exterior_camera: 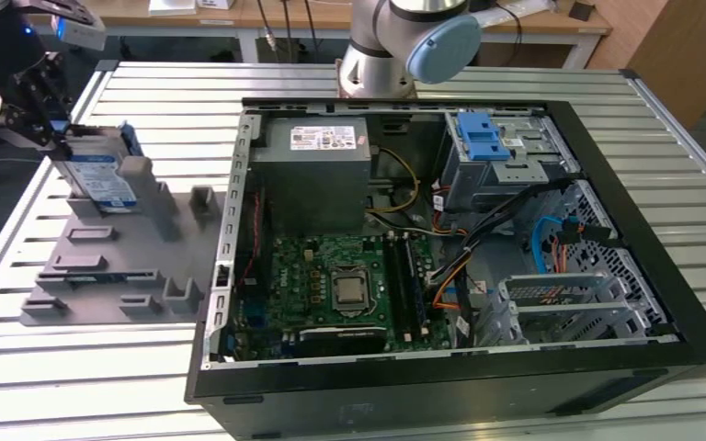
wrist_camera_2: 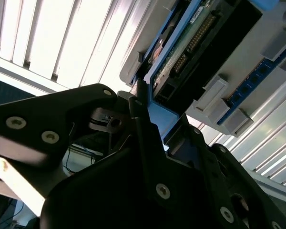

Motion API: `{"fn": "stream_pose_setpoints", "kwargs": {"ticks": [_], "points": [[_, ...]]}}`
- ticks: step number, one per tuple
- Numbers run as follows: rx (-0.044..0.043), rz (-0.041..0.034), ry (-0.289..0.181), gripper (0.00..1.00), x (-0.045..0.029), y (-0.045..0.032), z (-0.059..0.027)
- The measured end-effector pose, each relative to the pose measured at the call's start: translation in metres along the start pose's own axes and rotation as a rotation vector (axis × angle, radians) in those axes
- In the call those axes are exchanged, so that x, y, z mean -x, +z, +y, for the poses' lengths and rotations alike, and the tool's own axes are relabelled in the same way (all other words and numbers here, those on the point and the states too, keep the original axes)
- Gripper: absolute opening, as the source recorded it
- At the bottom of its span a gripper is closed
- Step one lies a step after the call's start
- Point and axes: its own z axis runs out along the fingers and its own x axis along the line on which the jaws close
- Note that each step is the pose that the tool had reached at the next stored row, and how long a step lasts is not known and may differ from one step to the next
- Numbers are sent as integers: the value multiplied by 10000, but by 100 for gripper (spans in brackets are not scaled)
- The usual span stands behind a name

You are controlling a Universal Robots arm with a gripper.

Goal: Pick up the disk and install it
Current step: 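Pick up the disk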

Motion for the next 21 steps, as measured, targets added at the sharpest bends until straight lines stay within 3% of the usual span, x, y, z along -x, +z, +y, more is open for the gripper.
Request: {"fn": "stream_pose_setpoints", "kwargs": {"ticks": [5,8,9,11,13,21], "points": [[-2,-3,141,38,0,0,0],[-2,-3,141,50,0,-1,0],[-2,-3,140,50,0,-2,0],[-1,-2,141,49,0,-3,0],[0,-1,141,36,0,-7,0],[-3,-3,140,36,0,-50,1]]}}
